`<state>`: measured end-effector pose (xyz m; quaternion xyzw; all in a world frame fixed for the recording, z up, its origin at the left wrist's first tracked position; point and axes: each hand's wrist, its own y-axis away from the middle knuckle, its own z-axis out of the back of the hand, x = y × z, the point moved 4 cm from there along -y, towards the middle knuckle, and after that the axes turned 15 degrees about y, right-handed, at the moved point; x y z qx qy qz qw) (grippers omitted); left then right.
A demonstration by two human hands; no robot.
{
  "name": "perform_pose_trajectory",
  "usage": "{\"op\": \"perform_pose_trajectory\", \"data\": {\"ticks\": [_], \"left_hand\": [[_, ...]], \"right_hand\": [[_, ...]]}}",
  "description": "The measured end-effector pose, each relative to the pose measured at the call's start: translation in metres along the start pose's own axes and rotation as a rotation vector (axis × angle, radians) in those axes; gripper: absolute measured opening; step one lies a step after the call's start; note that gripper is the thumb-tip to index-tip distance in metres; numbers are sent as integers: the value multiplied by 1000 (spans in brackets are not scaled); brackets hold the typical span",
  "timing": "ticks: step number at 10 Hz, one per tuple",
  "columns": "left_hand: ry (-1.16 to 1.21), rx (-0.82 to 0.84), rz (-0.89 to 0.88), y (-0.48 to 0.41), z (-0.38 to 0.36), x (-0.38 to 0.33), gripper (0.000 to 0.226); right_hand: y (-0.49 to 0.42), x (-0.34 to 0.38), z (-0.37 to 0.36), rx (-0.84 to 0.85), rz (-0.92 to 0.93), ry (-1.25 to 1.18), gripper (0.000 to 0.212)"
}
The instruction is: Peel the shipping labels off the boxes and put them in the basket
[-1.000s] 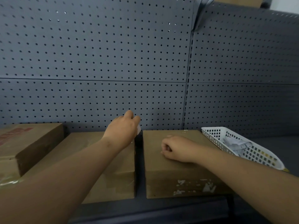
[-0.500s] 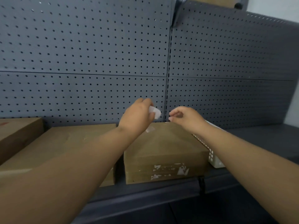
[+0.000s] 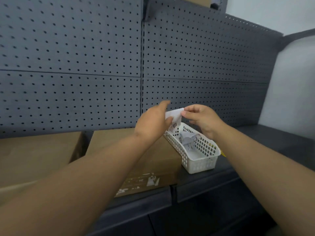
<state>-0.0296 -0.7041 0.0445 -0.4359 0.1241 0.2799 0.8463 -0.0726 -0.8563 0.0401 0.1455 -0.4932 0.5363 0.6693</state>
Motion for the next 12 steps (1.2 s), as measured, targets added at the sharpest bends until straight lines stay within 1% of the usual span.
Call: {"op": "perform_pose_trajectory", "data": {"ticks": [2, 3, 5, 6, 7, 8, 9, 10, 11, 12], "left_hand": [[-71, 28, -6, -12, -26, -1, 56], [-111, 27, -12, -16, -30, 1, 58], [-197, 45, -20, -18, -30, 18, 55], [-205, 47, -2, -18, -28, 26, 55], [-210, 43, 5, -19, -26, 32, 56], [-221, 44, 3, -18, -25, 33, 56], [-221, 42, 2, -16, -24, 33, 56], [-222, 64, 27, -15, -23, 34, 55], [-209, 51, 31, -12, -20, 35, 55], [-211, 60, 42, -10, -16, 36, 54]], "right_hand": [[-11, -20, 21, -54, -83, 90, 17], [-23, -36, 34, -116, -169, 161, 21], [-45, -77, 34, -83, -332, 480, 28], [-51, -88, 26, -2, -398, 628, 24], [-56, -92, 20, 45, -396, 782, 12], [-58, -91, 17, 63, -384, 844, 10], [-64, -95, 17, 39, -374, 833, 23], [-65, -95, 18, -2, -356, 877, 28], [-68, -92, 18, -10, -344, 874, 17], [-66, -90, 19, -10, -347, 890, 14]]}}
